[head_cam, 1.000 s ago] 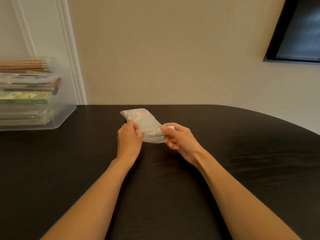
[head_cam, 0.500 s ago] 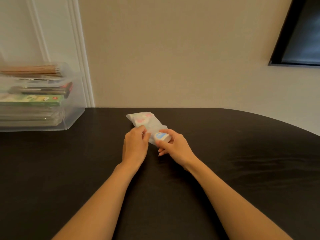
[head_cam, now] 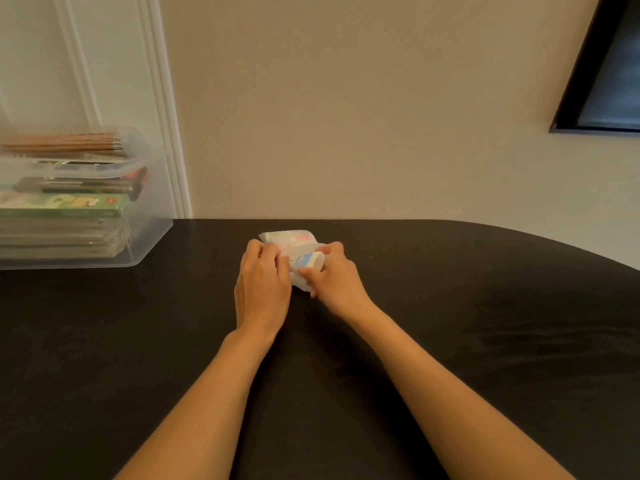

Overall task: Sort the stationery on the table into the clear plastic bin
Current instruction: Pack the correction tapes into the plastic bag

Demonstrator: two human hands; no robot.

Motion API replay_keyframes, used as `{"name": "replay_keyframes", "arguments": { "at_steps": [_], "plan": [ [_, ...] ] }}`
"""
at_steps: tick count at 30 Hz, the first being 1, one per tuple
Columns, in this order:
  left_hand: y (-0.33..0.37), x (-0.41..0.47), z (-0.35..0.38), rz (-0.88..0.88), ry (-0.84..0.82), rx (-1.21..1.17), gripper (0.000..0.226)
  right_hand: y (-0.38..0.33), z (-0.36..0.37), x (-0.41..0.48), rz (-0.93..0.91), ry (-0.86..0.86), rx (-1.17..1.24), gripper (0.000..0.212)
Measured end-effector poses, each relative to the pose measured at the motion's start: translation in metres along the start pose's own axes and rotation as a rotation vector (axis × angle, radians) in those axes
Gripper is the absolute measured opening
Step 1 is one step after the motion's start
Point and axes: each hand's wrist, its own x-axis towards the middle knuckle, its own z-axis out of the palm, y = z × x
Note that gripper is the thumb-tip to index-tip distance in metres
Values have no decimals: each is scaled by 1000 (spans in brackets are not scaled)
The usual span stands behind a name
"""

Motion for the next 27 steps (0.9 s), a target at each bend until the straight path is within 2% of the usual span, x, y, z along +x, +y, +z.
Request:
{"name": "replay_keyframes", "arguments": {
  "at_steps": [4,7,9,13,18,20,23,25,27],
  "plan": [
    [1,2,3,-3,-38,-41,13,10,-9,5,29,37,-22,41],
    [0,2,6,-6,-155,-79,3,18,-8,2,-29,45,-50,33],
    [-1,2,9,-15,-238,-36,18,24,-9,3,-56,62,-5,37],
    [-1,4,10,-36,-278,-11,32,37,-17,11,79,220,181,39],
    [2,5,11,-28,-301,28,35,38,-13,14,96,139,80,14],
    [3,5,11,-29,-285,45,36,37,-13,14,84,203,72,9],
    [4,6,12,-43,-251,89,36,33,-17,11,-23,330,119,14],
    [6,7,14,-57,-217,103,35,28,-19,4,-76,274,269,22],
    [7,7,15,-61,-186,108,35,25,-22,0,-49,120,462,28]
  ]
}}
